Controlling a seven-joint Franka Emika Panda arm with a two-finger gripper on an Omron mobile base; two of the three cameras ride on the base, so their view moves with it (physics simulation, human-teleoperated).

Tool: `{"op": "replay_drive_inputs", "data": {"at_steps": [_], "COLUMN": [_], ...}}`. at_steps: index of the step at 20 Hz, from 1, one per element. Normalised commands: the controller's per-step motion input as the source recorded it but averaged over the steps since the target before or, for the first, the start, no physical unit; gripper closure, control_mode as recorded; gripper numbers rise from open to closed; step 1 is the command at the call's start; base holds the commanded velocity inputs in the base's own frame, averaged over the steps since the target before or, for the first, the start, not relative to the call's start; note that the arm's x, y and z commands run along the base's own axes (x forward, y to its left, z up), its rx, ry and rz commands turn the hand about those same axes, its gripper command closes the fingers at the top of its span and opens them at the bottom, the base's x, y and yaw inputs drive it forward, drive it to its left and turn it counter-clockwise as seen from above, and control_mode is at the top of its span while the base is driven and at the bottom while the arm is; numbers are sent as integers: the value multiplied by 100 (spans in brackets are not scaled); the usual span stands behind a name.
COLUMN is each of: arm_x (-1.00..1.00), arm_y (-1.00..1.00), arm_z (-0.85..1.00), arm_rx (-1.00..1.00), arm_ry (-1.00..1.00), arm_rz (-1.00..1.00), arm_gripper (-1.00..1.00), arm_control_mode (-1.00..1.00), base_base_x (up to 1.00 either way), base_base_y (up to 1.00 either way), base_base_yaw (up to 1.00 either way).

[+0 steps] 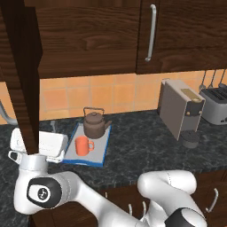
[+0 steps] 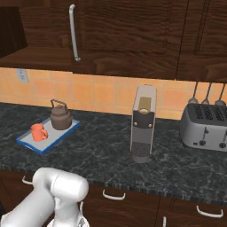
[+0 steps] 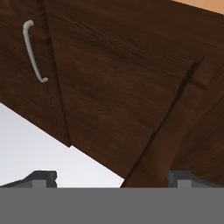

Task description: Pick the kettle from the counter and place it on the tray. Then pick the mug from the cabinet and place it on the tray. Then close the cabinet doors.

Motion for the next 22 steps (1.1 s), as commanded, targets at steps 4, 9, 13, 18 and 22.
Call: {"op": "replay_drive_inputs", "data": {"at_steps": [4, 9, 13, 18, 22], "arm_x": [15, 22, 25, 3, -5], "arm_y": [46, 45, 53, 45, 8], "arm_z": [-5, -16, -22, 15, 40], "arm_rx": [-7, -5, -6, -3, 0], "arm_ry": [0, 0, 0, 3, 5], "arm_rz": [0, 0, -2, -15, -24], "arm_gripper": [-100, -100, -100, -100, -100], "arm_control_mode": [-100, -100, -100, -100, -100], "base_base_x": [0, 0, 0, 0, 0], "base_base_y": [0, 0, 0, 0, 0], "base_base_yaw": [0, 0, 0, 0, 0]}}
